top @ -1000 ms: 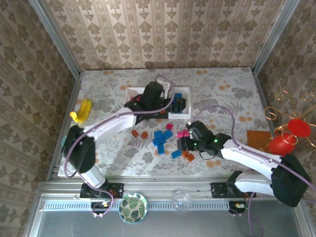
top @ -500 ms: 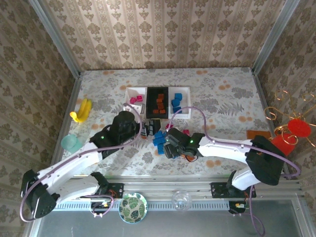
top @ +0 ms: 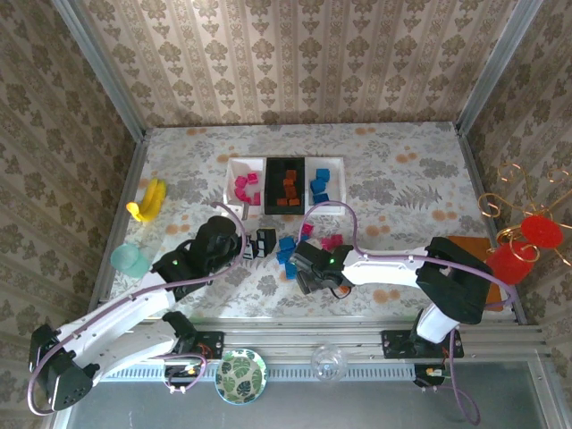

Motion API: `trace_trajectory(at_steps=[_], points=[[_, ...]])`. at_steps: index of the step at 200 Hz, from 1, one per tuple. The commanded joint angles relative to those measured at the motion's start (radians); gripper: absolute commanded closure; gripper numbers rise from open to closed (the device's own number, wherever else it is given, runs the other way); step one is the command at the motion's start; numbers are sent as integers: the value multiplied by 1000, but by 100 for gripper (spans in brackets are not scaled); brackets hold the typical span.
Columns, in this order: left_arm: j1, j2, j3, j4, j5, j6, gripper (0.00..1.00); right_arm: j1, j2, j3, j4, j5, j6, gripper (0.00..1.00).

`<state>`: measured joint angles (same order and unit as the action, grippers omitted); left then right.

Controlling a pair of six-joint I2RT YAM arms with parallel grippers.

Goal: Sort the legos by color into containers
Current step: Pick up the lego from the bottom-center of the table, then place the lego in the container.

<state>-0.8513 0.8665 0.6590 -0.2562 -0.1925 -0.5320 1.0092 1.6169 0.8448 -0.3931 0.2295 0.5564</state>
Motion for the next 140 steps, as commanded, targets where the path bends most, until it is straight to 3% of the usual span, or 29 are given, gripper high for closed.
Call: trace_trajectory(at_steps=[1,46,78,111,140], points=[[-5,-5,-18,-10,-23,-22,0,7,3,-4,-3,2,20,35],[-6,0,-22,-11,-21,-29,0,-13,-54,-10,32,7,-4,53],[-5,-8,-34,-8,-16,-37,0,-66,-164,-9,37,-6,-35,58],[-6,-11,-56,10,6,-49,0,-212,-298,13,48,-96,-66,58],[-8,-5,-84,32,28,-70,0,-348,-272,113,56,-150,-100,58]])
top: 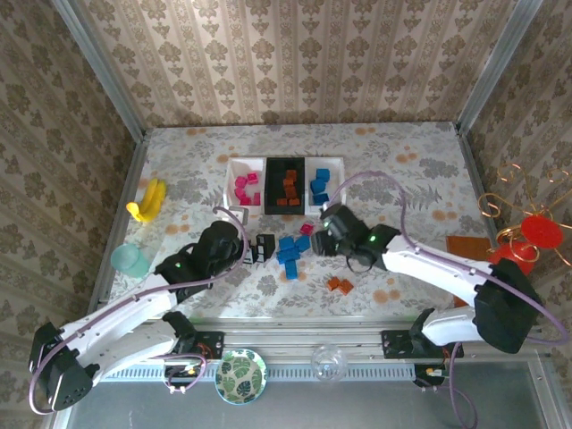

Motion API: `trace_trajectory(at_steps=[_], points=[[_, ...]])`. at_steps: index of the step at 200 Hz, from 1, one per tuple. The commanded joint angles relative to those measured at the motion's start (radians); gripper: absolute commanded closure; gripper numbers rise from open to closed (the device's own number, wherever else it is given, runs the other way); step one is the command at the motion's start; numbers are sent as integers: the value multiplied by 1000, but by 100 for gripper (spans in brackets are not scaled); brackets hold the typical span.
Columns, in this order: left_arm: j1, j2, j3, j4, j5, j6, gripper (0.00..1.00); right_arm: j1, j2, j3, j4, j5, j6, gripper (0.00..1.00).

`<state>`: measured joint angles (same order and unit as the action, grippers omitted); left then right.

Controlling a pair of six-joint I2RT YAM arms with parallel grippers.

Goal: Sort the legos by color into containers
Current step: Place the lego in the container.

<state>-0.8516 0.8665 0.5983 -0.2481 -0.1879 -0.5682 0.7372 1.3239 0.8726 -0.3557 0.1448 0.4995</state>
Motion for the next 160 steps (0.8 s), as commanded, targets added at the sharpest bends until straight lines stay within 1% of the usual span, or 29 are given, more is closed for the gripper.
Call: trace_trajectory(at_steps=[1,12,40,72,109,127,147,160], points=[[-7,-4,-24,24,24,-34,0,-80,25,90,19,-67,-44,58],[-10,1,-30,26,28,-40,0,-124,61,131,36,-83,-43,58],[-28,11,-41,29,36,-50,0,-210,245,243,69,-118,-18,58],[-64,29,-43,19,37,-56,0,-254,423,386,53,-103,4,57],[-99,66,-45,28,60,-47,0,-284,557,518,21,-88,37,53],[-113,95,-42,43,89,-37,0,-291,604,575,-1,-92,49,48],[-123,134,-36,69,135,-20,0,-291,623,617,-12,-104,62,33],[-131,163,-29,84,165,-6,0,-291,612,619,-9,-108,69,30]])
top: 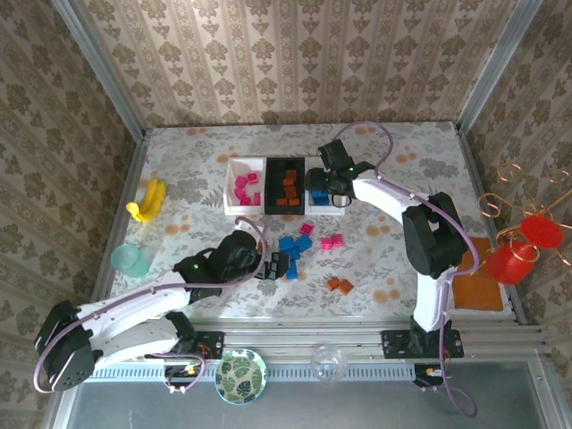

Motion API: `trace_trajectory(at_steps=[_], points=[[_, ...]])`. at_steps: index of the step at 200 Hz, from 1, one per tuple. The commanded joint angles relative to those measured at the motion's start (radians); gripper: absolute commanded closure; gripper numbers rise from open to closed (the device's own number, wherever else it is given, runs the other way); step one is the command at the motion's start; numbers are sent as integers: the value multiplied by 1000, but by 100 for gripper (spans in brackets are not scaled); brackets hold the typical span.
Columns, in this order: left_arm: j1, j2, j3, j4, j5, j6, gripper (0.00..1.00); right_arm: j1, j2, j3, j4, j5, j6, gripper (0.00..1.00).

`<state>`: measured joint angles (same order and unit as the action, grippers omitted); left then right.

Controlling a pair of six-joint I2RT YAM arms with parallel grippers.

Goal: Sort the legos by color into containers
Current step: Place the lego in the container.

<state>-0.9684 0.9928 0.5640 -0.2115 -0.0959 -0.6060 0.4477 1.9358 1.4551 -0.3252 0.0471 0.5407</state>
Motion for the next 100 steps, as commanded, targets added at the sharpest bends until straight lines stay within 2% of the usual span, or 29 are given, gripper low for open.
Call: trace_trajectory(at_steps=[1,41,100], points=[[-15,39,6,48,74,33,0,-1,-2,36,-39,-10,27,30],[-71,181,73,83,157,103,1,0,-114,-60,2,-15,27,29],[-187,513,277,73,244,228,17,-2,-333,-324,70,-5,39,28]])
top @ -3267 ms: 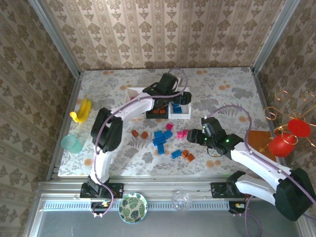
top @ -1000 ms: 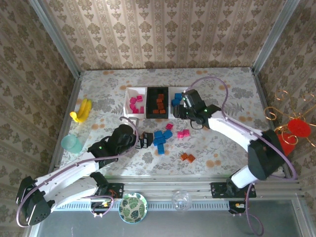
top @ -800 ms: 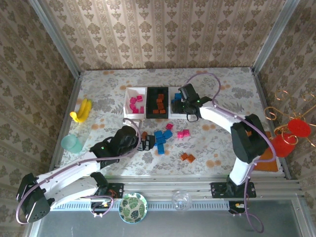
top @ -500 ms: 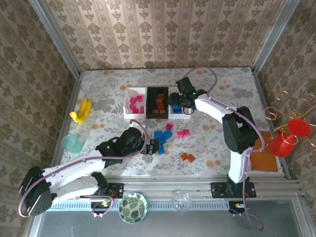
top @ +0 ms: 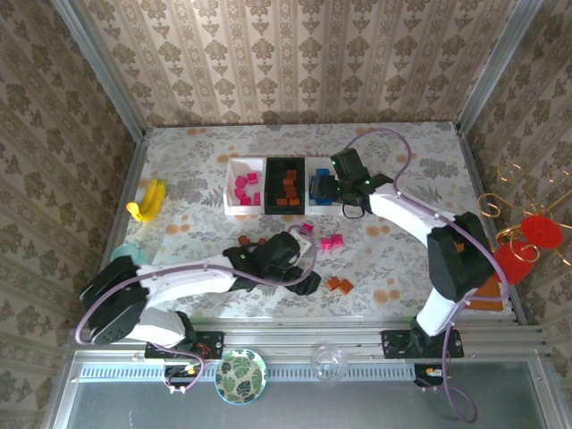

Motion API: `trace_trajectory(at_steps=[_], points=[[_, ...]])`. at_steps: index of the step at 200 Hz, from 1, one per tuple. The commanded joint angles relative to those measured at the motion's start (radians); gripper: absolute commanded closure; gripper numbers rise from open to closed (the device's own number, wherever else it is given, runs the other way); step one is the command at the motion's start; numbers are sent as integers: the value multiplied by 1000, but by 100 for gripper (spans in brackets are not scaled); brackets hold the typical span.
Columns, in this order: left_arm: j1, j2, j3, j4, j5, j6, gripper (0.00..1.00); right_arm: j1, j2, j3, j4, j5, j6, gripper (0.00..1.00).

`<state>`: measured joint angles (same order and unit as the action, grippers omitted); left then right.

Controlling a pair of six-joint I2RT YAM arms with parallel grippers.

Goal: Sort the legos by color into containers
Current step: Place the lego in the container, then pick up the lego from the middle-left of the table.

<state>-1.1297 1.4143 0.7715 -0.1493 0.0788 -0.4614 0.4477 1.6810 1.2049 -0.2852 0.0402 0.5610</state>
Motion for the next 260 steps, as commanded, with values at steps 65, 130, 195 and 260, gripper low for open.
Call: trace_trajectory(at_steps=[65,130,195,260], points=[[-51,290,219,-28,122,156,33,-20,-253,-253,42,4,31,28],[-51,371,275,-56,145,177,39,-49,-379,-330,35,10,39,27],[-48,404,293,-65,122,185,52,-67,-425,-353,35,6,45,27],[-29,374,265,-20,139,166,75,-67,-445,-380,36,11,49,27]])
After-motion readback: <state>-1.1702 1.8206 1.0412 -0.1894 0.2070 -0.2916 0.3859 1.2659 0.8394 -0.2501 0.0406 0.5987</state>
